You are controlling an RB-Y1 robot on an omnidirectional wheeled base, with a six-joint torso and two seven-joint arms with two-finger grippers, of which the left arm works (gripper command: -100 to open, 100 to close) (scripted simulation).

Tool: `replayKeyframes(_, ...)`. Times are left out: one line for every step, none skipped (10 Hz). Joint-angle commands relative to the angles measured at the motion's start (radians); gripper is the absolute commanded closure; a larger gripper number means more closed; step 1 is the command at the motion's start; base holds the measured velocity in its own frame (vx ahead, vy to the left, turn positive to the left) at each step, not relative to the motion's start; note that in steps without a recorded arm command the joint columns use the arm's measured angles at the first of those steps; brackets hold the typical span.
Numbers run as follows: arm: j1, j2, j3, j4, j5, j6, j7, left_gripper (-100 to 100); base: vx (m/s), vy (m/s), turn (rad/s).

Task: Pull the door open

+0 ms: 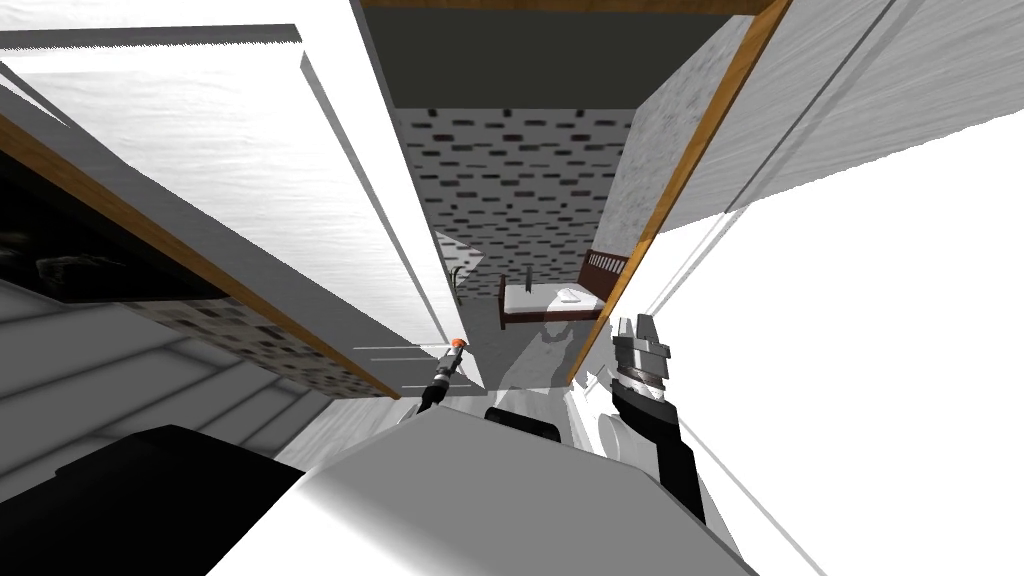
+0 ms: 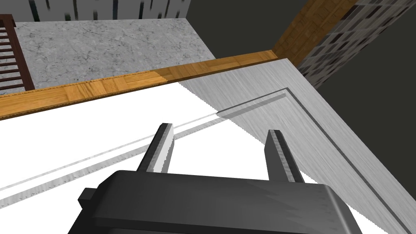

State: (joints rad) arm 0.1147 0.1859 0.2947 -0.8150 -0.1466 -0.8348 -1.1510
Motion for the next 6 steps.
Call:
replayKeyframes(-0.002, -0.001, -0.005, 0.003, 0.007, 0.000, 0.038, 100, -0.034, 0.007, -0.026)
replayKeyframes(-0.003, -0.001, -0.008, 0.005, 0.012, -0.001, 0.059, 100, -0.034, 0.003, -0.023)
replayKeyframes(-0.005, 0.000, -0.011, 0.007, 0.017, -0.001, 0.083, 100, -0.040, 0.008, -0.021)
replayKeyframes(-0.008, 0.000, -0.014, 0.010, 0.024, -0.001, 0.114, 100, -0.039, 0.011, -0.035)
replayKeyframes(-0.010, 0.001, -0.018, 0.012, 0.030, -0.001, 0.141, 100, -0.042, 0.015, -0.037)
replayKeyframes(-0.013, 0.002, -0.021, 0.015, 0.037, -0.001, 0.170, 100, -0.051, 0.016, -0.039)
